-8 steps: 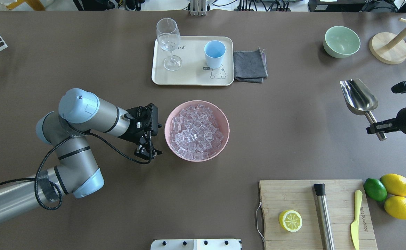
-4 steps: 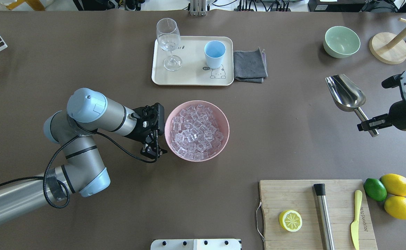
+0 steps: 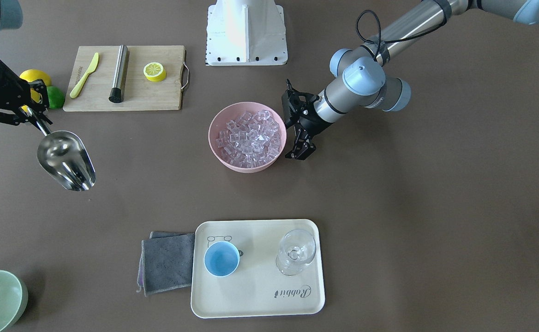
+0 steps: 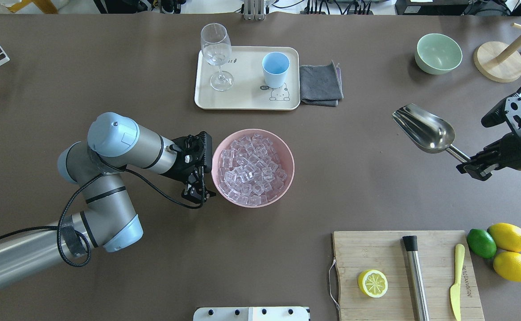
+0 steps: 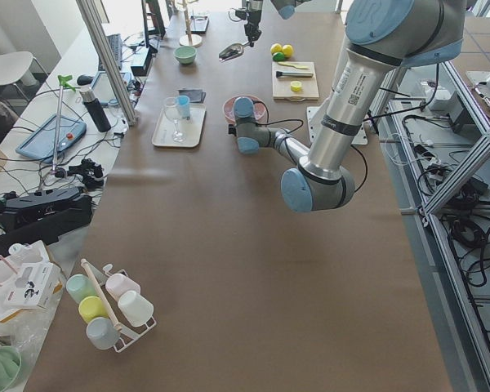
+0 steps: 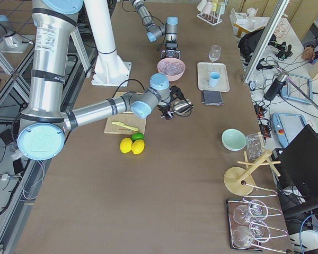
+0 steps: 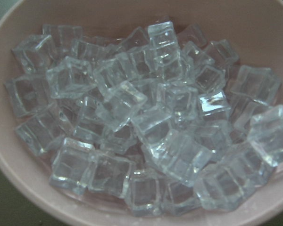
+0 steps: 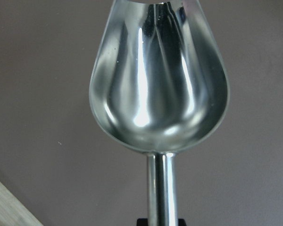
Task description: Put ice in cup with scoop
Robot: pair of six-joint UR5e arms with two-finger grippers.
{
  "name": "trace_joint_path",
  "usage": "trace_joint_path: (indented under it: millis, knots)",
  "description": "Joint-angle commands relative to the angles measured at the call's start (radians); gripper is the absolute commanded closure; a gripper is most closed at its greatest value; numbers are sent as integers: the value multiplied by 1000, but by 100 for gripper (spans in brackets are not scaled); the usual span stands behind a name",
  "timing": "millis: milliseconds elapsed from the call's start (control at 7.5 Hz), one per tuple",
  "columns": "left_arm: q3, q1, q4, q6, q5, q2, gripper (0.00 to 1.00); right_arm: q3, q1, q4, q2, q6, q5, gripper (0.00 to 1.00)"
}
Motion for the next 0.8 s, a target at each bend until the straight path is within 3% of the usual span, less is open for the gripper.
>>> trace_joint_path:
  millis: [0,267,533,667]
  knots:
    - [0,0,-1,0,0,0,1,49,2,-32,-7,-238,1,100]
    - [-1,0,-1,0,-2,1,1,77,2,-168,64,-386,-23,100]
    - [-1,0,-1,0,-2,1,1,138,5,-431,193,-523,-60,100]
    - [-1,0,-1,2,-2,3,1,164,4,-504,242,-547,-94,100]
